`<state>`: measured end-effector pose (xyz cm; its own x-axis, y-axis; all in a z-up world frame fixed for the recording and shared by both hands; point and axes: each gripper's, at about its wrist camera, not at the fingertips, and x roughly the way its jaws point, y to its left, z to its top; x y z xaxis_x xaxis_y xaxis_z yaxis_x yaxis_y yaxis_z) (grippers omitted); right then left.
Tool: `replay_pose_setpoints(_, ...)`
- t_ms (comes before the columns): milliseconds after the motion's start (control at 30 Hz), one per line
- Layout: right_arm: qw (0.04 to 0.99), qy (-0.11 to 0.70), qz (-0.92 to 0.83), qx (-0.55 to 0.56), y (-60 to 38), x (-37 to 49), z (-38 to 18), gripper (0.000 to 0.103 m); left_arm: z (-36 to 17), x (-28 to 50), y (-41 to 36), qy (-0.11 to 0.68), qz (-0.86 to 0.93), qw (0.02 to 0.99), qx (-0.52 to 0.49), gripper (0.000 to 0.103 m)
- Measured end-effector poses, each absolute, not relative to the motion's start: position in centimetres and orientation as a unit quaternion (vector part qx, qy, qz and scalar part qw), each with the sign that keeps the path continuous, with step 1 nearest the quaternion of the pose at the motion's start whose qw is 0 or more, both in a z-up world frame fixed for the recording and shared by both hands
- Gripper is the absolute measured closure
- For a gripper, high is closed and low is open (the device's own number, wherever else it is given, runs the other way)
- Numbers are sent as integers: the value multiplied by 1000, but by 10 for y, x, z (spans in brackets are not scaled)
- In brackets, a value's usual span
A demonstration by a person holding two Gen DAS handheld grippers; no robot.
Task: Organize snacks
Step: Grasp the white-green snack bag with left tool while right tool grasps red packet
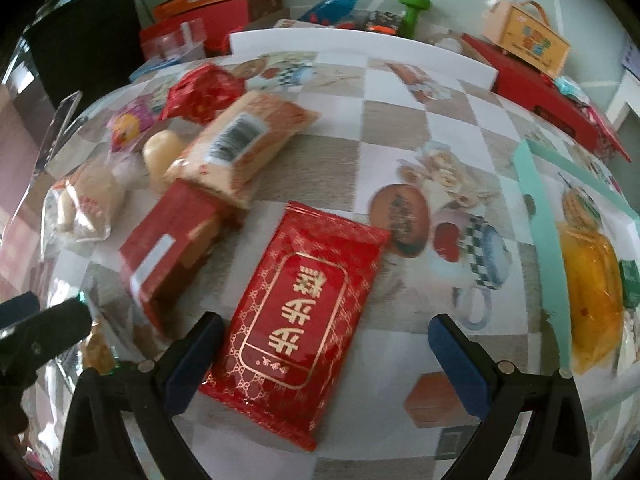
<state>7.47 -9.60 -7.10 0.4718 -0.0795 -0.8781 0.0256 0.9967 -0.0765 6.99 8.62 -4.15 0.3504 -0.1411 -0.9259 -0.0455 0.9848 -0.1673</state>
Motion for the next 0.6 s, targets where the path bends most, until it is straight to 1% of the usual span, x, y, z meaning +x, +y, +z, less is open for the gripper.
replay_pose_setpoints(333, 879, 476, -30, -24, -101, 86, -72, 0, -49, 54, 79, 581, -39, 810, -70, 2)
replay_pose_setpoints(367, 879, 475, -29, -23, -101, 86, -72, 2, -50, 51, 78, 582, -40, 809, -67, 2)
replay_pose_setpoints(500, 884, 467, -24, -28, -100, 84, -69, 19, -54, 45, 73, 587, -42, 807, -50, 2)
replay_pose_setpoints(600, 885, 464, -20, -30, -98, 80, -68, 20, -59, 44, 65, 591, -44, 804, -38, 2)
